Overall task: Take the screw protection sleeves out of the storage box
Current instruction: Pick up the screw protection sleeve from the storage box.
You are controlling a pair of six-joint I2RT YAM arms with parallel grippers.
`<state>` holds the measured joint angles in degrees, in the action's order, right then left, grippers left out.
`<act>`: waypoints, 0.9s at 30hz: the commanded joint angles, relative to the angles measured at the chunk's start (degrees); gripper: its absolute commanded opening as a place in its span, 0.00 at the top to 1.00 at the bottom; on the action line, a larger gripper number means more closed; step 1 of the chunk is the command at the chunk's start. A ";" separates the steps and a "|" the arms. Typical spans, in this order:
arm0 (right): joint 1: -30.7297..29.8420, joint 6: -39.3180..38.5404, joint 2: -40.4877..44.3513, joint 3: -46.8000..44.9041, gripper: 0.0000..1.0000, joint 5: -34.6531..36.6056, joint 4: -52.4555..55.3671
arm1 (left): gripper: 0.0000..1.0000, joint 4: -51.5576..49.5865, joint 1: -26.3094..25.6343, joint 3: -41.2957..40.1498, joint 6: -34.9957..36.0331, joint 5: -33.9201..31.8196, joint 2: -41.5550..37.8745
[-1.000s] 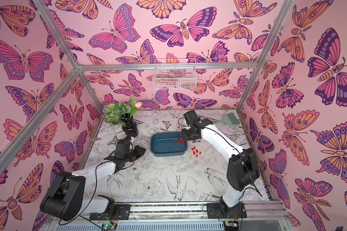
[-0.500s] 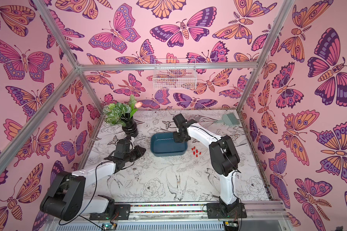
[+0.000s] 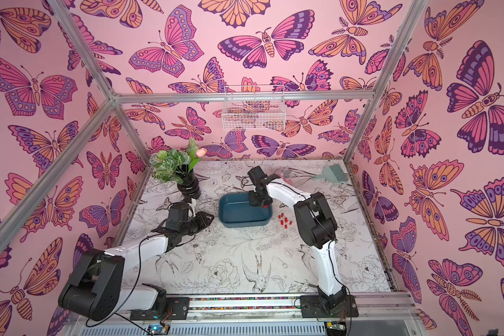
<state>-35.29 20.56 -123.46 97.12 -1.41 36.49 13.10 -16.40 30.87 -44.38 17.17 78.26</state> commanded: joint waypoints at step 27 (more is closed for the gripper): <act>-0.30 2.39 -6.14 3.29 0.60 0.40 -2.30 | 0.68 1.37 0.16 -0.02 0.79 0.60 0.05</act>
<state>-35.29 22.35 -127.70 99.18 -1.37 34.61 13.67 -16.40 30.87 -44.38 17.15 78.26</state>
